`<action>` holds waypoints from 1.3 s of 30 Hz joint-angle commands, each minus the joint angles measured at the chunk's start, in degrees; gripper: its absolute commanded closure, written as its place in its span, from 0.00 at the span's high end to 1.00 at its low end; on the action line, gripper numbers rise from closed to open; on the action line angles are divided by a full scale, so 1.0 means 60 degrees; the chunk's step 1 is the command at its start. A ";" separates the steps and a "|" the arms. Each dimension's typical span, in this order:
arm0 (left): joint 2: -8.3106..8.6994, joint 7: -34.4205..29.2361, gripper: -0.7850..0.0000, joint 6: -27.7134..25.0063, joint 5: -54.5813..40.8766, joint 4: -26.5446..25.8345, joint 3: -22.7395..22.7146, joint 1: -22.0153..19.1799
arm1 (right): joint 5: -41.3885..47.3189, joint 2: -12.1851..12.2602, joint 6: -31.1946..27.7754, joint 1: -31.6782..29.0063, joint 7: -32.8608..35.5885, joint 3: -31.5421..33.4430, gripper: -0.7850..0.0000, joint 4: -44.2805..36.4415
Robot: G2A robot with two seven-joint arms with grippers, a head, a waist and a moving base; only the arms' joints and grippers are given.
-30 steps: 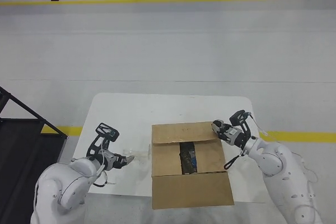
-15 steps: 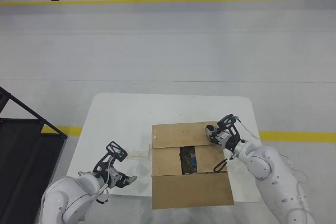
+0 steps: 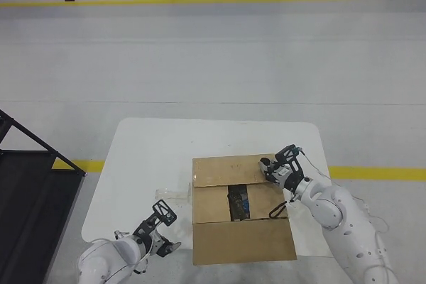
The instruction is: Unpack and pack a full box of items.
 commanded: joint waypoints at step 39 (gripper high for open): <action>0.0126 0.0597 1.00 0.3173 -0.0404 0.0620 0.1664 -0.2206 | -0.0326 0.0251 0.0648 -0.0254 -0.1077 0.1206 0.00 -0.1585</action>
